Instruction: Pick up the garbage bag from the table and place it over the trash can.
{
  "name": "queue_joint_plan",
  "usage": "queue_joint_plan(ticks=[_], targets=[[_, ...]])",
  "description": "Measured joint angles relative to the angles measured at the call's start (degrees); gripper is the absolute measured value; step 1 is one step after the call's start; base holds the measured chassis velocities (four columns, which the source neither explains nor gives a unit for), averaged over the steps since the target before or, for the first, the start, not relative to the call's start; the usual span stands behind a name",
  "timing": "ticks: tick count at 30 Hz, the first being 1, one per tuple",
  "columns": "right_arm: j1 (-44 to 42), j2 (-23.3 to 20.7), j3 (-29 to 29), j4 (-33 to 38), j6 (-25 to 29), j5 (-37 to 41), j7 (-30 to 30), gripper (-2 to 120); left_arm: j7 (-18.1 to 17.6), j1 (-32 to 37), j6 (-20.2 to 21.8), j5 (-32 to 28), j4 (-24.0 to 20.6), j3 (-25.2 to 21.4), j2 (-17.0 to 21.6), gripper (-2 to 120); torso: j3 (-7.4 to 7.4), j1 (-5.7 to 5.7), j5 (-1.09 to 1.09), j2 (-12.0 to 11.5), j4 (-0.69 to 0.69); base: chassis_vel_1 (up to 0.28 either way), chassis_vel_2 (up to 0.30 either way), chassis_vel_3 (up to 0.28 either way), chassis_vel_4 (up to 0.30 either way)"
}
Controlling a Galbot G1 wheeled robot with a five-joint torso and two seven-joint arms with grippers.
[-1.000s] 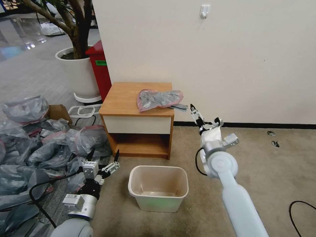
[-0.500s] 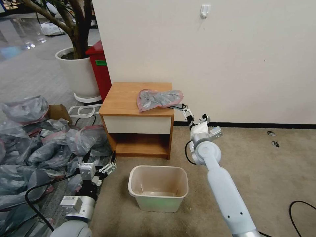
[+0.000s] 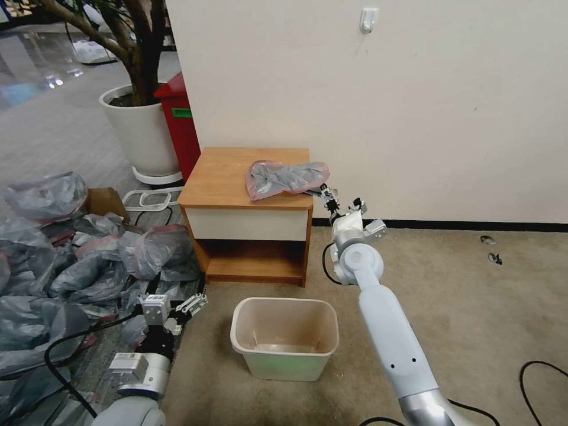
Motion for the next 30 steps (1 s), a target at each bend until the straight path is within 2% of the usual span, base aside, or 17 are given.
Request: queue_joint_plan(ticks=[3, 4, 8, 9, 12, 13, 15, 22, 26, 30], targets=[[-0.1, 0.0, 0.0, -0.2, 0.4, -0.9, -1.0, 39, -0.2, 0.0, 0.0, 0.0, 0.2, 0.0, 0.0, 100, 0.00, 0.00, 0.00, 0.0, 0.00, 0.000, 0.000, 0.000, 0.000], [-0.1, 0.0, 0.0, -0.2, 0.4, -0.9, -1.0, 39, -0.2, 0.0, 0.0, 0.0, 0.2, 0.0, 0.0, 100, 0.00, 0.00, 0.00, 0.0, 0.00, 0.000, 0.000, 0.000, 0.000], [-0.5, 0.0, 0.0, 0.0, 0.5, -1.4, -1.2, 21, -0.4, 0.0, 0.0, 0.1, 0.2, 0.1, 0.0, 100, 0.00, 0.00, 0.00, 0.0, 0.00, 0.000, 0.000, 0.000, 0.000], [-0.5, 0.0, 0.0, 0.0, 0.5, -1.4, -1.2, 21, -0.4, 0.0, 0.0, 0.1, 0.2, 0.1, 0.0, 100, 0.00, 0.00, 0.00, 0.0, 0.00, 0.000, 0.000, 0.000, 0.000], [-0.6, 0.0, 0.0, 0.6, 0.5, -1.4, -1.2, 8, -0.5, 0.0, 0.0, 0.1, 0.2, 0.1, 0.0, 100, 0.00, 0.00, 0.00, 0.0, 0.00, 0.000, 0.000, 0.000, 0.000], [-0.6, 0.0, 0.0, 0.6, 0.5, -1.4, -1.2, 8, -0.5, 0.0, 0.0, 0.1, 0.2, 0.1, 0.0, 100, 0.00, 0.00, 0.00, 0.0, 0.00, 0.000, 0.000, 0.000, 0.000], [-0.7, -0.1, -0.1, 0.9, 0.5, -1.5, -1.1, 0, -0.5, 0.0, 0.0, 0.1, 0.2, 0.1, 0.0, 100, 0.00, 0.00, 0.00, 0.0, 0.00, 0.000, 0.000, 0.000, 0.000], [-1.8, 0.0, -0.7, 2.8, 0.8, -1.5, -0.6, 0, -0.7, 0.4, 0.0, 0.1, -0.4, 0.0, 0.0, 100, 0.00, 0.00, 0.00, 0.0, 0.00, 0.000, 0.000, 0.000, 0.000], [-3.7, -0.8, -2.3, 6.1, 0.9, -1.5, 0.9, 0, -0.7, 0.7, 0.0, 0.1, -1.0, 0.2, -0.1, 100, 0.00, 0.00, 0.00, 0.0, 0.00, 0.000, 0.000, 0.000, 0.000], [-8.1, -3.4, -5.7, 14.6, 0.8, -2.0, 3.7, 0, -0.7, 0.5, 0.0, -2.5, -2.9, -0.4, 0.0, 100, -0.01, 0.00, 0.00, 0.0, -0.01, 0.000, 0.000, 0.000, 0.000]])
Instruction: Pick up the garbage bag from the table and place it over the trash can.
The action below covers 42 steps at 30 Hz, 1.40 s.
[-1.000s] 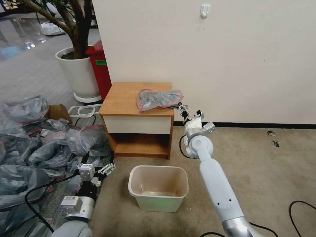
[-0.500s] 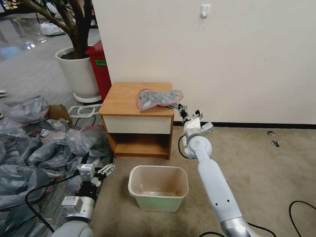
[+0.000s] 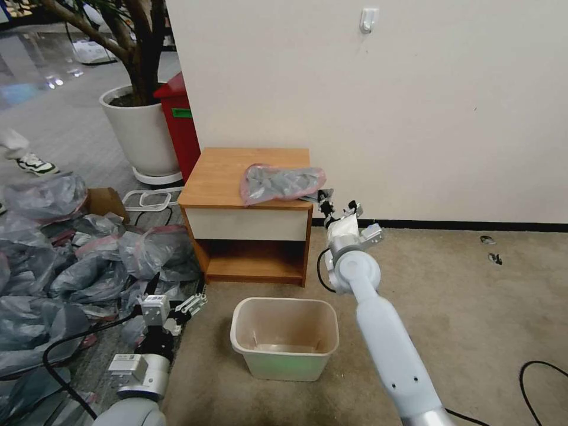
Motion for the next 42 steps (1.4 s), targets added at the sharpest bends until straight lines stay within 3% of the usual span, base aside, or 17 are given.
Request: queue_joint_plan(ticks=[6, 14, 23, 42], targets=[[-5.6, -3.7, -3.7, 8.1, -1.3, -1.7, 3.8, 0, -0.5, 0.0, 1.0, -4.4, -3.9, -3.3, 1.1, 100, 0.00, 0.00, 0.02, 0.0, 0.00, 0.000, 0.000, 0.000, 0.000], [-16.1, -13.1, -9.5, 19.0, -3.7, -6.1, 5.6, 0, -1.5, 0.0, 2.8, -10.5, -9.2, -9.0, 2.3, 100, 0.00, 0.00, 0.01, 0.0, 0.00, 0.000, 0.000, 0.000, 0.000], [-25.6, -19.1, -12.0, 21.4, -6.6, -13.8, 5.5, 0, -2.7, 0.1, 4.0, -10.7, -8.7, -7.9, 1.9, 100, 0.00, 0.00, 0.01, 0.0, 0.00, 0.000, 0.000, 0.000, 0.000], [-27.1, -18.3, -13.9, 18.9, -9.5, -17.8, 4.7, 0, -2.2, 1.0, 4.6, -8.9, -8.1, -5.4, 1.8, 100, 0.00, 0.00, 0.00, 0.0, 0.00, 0.000, 0.000, 0.000, 0.000]])
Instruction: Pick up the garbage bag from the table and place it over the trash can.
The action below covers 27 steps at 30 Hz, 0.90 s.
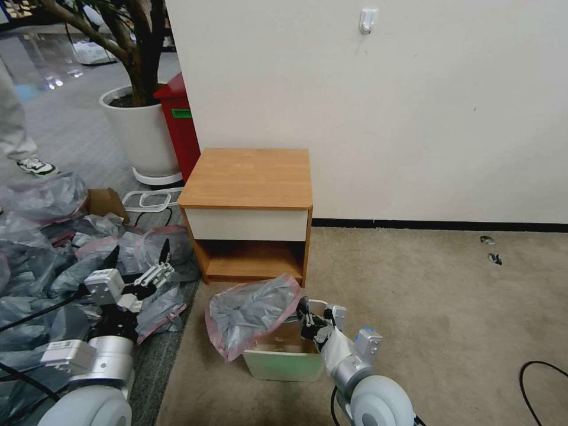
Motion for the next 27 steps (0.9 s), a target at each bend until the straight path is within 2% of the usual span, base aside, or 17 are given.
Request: queue_joint_plan(ticks=[8, 10, 18, 19, 21, 23, 24, 27], targets=[[0.5, 0.4, 0.1, -0.5, -1.1, -0.5, -0.8, 0, 0.8, 0.3, 0.2, 0.9, 1.3, 0.9, 0.2, 100, 0.00, 0.00, 0.00, 0.0, 0.00, 0.000, 0.000, 0.000, 0.000], [0.4, 0.4, 0.1, -0.5, -1.2, -0.7, -0.8, 3, 0.8, 0.2, 0.2, 0.9, 1.4, 0.9, 0.3, 100, 0.00, 0.00, 0.00, 0.0, 0.00, 0.000, 0.000, 0.000, 0.000], [0.4, 0.0, 0.2, 0.8, -1.4, -1.7, 1.0, 34, 0.9, -0.3, 0.5, 1.0, 2.2, 1.7, 0.6, 100, 0.00, 0.00, 0.00, 0.0, 0.00, 0.000, 0.000, 0.000, 0.000], [0.4, 0.0, 0.2, 0.8, -1.4, -1.7, 1.0, 34, 0.9, -0.3, 0.5, 1.0, 2.2, 1.7, 0.6, 100, 0.00, 0.00, 0.00, 0.0, 0.00, 0.000, 0.000, 0.000, 0.000], [0.1, -0.4, 0.3, 1.5, -1.8, -2.1, 2.2, 44, 1.4, -0.2, 1.4, 0.9, 2.2, 1.9, 1.0, 100, 0.00, 0.00, 0.00, 0.0, 0.00, 0.000, 0.000, 0.000, 0.000], [-0.4, -0.7, 0.6, 2.3, -2.4, -2.5, 2.9, 53, 3.6, 0.5, 3.9, 0.8, 2.2, 1.9, 1.5, 100, 0.00, 0.00, 0.00, 0.0, 0.00, 0.000, 0.000, 0.000, 0.000], [-0.4, -0.7, 0.6, 2.3, -2.4, -2.5, 2.9, 53, 3.6, 0.5, 3.9, 0.8, 2.2, 1.9, 1.5, 100, 0.00, 0.00, 0.00, 0.0, 0.00, 0.000, 0.000, 0.000, 0.000], [-1.2, -1.0, 1.0, 3.1, -2.5, -3.3, 3.4, 68, 9.1, 1.3, 5.3, -0.3, 2.9, 1.9, 2.4, 100, 0.00, 0.00, 0.00, 0.0, 0.00, 0.000, 0.000, 0.000, 0.000]])
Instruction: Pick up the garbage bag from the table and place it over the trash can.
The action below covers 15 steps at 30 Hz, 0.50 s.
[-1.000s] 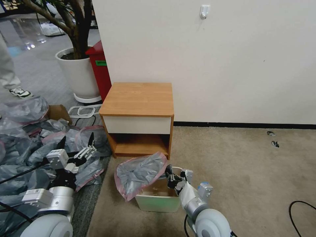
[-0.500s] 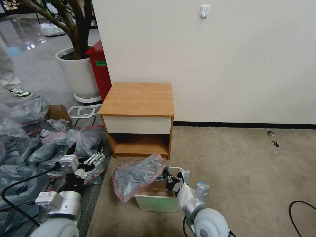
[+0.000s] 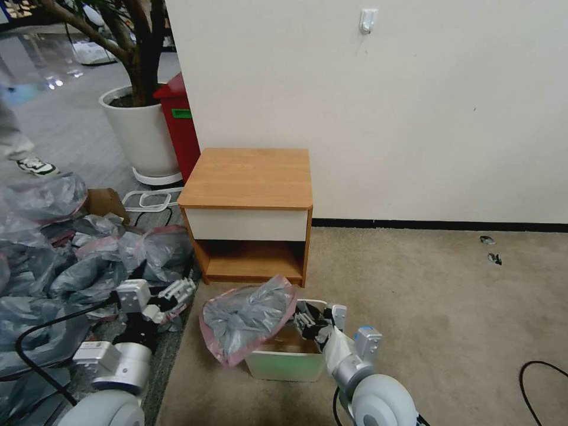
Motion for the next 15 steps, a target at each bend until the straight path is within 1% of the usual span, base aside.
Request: queue_joint_plan(ticks=[1, 3, 5, 6, 8, 9, 11, 12, 15], targets=[[0.0, 0.0, 0.0, 0.0, 0.0, 0.0, 0.0, 68, 0.0, 0.0, 0.0, 0.0, 0.0, 0.0, 0.0, 100, 0.00, 0.00, 0.00, 0.0, 0.00, 0.000, 0.000, 0.000, 0.000], [-0.3, 0.0, 0.3, 0.4, 0.0, -0.4, 0.1, 77, 1.8, -0.2, 0.1, -0.3, 0.6, 0.2, 0.4, 100, 0.00, 0.00, 0.00, 0.0, 0.00, 0.000, 0.000, 0.000, 0.000], [-0.7, -0.1, 0.7, 1.0, 0.0, -0.6, 0.2, 85, 2.3, -0.9, -0.5, -0.2, 1.1, 0.5, 0.8, 100, 0.00, 0.00, 0.00, 0.0, 0.00, 0.000, 0.000, 0.000, 0.000], [-0.7, -0.1, 0.7, 1.0, 0.0, -0.6, 0.2, 85, 2.3, -0.9, -0.5, -0.2, 1.1, 0.5, 0.8, 100, 0.00, 0.00, 0.00, 0.0, 0.00, 0.000, 0.000, 0.000, 0.000], [-1.1, -0.1, 1.1, 1.7, 0.0, -1.5, 0.2, 95, 1.7, -1.7, -1.2, -0.2, 1.4, 1.0, 1.4, 100, 0.00, 0.00, 0.00, 0.0, 0.00, 0.000, 0.000, 0.000, 0.000], [-1.3, -0.1, 1.3, 2.0, 0.0, -2.4, 0.3, 98, 0.5, -2.2, -0.8, -0.2, 1.5, 1.5, 2.0, 100, 0.00, 0.00, 0.00, 0.0, 0.00, 0.000, 0.000, 0.000, 0.000], [-1.7, -0.1, 1.6, 2.4, 0.1, -3.4, 0.4, 100, -1.0, -3.8, 1.1, -1.2, 2.4, 2.6, 3.5, 100, 0.00, 0.00, 0.00, 0.0, 0.00, 0.000, 0.000, 0.000, 0.000], [-1.7, -0.1, 1.6, 2.4, 0.1, -3.4, 0.4, 100, -1.0, -3.8, 1.1, -1.2, 2.4, 2.6, 3.5, 100, 0.00, 0.00, 0.00, 0.0, 0.00, 0.000, 0.000, 0.000, 0.000], [-2.3, 0.1, 2.4, 2.7, 1.0, -5.6, 0.4, 100, -1.3, -5.9, 6.2, -5.2, 4.0, 4.3, 6.3, 100, 0.00, 0.00, 0.00, 0.0, 0.00, 0.000, 0.000, 0.000, 0.000]])
